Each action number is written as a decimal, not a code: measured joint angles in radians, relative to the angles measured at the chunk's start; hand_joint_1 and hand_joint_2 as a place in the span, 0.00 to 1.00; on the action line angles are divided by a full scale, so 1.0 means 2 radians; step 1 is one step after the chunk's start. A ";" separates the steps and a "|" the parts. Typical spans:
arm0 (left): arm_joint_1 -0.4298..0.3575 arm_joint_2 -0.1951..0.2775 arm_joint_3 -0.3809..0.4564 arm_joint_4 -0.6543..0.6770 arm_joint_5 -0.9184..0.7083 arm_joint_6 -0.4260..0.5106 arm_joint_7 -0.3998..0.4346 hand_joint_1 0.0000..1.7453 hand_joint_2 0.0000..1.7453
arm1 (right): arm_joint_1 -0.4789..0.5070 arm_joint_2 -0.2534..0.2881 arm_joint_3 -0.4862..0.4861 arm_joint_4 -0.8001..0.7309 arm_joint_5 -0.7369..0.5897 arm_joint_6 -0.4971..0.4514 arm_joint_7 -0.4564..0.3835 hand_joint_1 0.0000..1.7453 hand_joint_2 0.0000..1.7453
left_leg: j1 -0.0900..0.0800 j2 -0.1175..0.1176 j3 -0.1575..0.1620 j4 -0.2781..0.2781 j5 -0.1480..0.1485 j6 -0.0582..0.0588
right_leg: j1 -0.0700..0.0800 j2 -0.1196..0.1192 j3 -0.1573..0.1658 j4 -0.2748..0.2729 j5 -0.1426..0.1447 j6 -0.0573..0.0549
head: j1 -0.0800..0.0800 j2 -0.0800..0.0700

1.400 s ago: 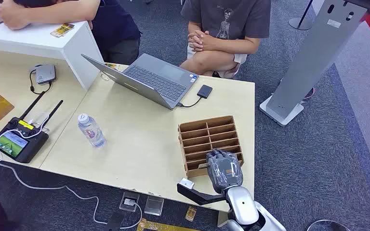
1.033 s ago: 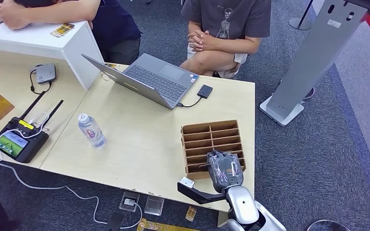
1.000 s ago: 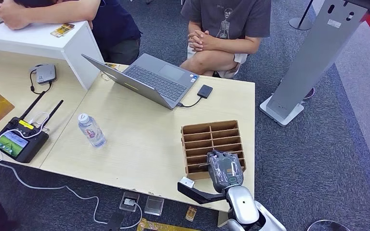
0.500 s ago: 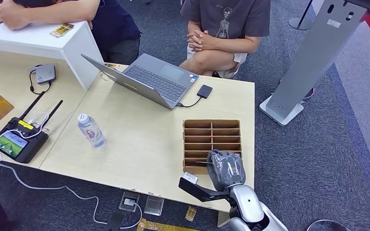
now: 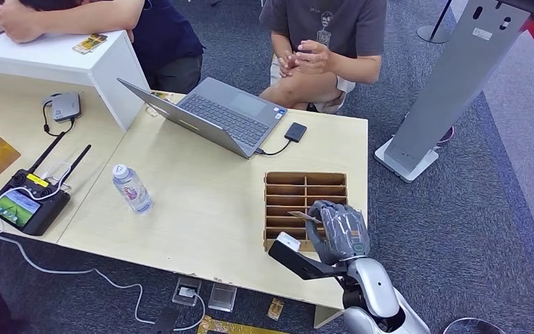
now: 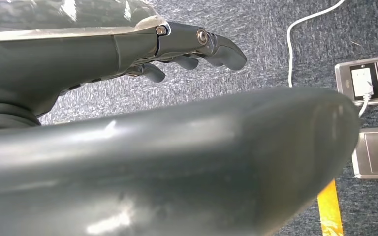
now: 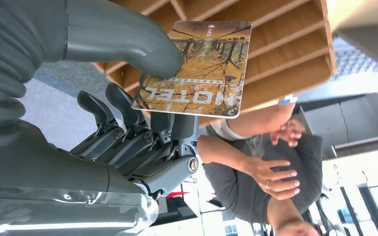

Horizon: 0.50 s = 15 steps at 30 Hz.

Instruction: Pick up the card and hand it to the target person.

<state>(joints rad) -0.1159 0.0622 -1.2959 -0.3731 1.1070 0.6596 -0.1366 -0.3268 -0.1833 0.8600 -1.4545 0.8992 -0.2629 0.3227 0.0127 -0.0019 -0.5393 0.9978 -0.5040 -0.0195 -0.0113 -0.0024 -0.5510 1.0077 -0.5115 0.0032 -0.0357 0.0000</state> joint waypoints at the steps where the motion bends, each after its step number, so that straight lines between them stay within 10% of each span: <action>1: 0.000 0.000 0.000 0.000 0.000 0.000 0.000 0.00 0.00 | 0.000 -0.001 -0.001 -0.004 0.001 -0.001 0.000 0.91 1.00 | 0.000 0.000 0.000 0.000 0.000 0.000 | 0.000 0.000 0.000 0.000 0.000 0.000 | 0.000 0.000; 15: 0.000 0.000 0.000 0.000 -0.008 -0.007 0.000 0.00 0.00 | -0.082 -0.014 -0.037 -0.041 0.046 -0.031 -0.006 0.83 1.00 | 0.000 0.000 0.000 0.000 0.000 0.000 | 0.000 0.000 0.000 0.000 0.000 0.000 | 0.000 0.000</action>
<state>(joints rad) -0.1162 0.0614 -1.2963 -0.3731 1.0910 0.6458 -0.1369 -0.4909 -0.2110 0.7861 -1.5357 0.9922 -0.3246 0.3099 0.0127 -0.0019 -0.5395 0.9979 -0.5037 -0.0194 -0.0113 -0.0024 -0.5508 1.0080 -0.5108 0.0032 -0.0357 0.0000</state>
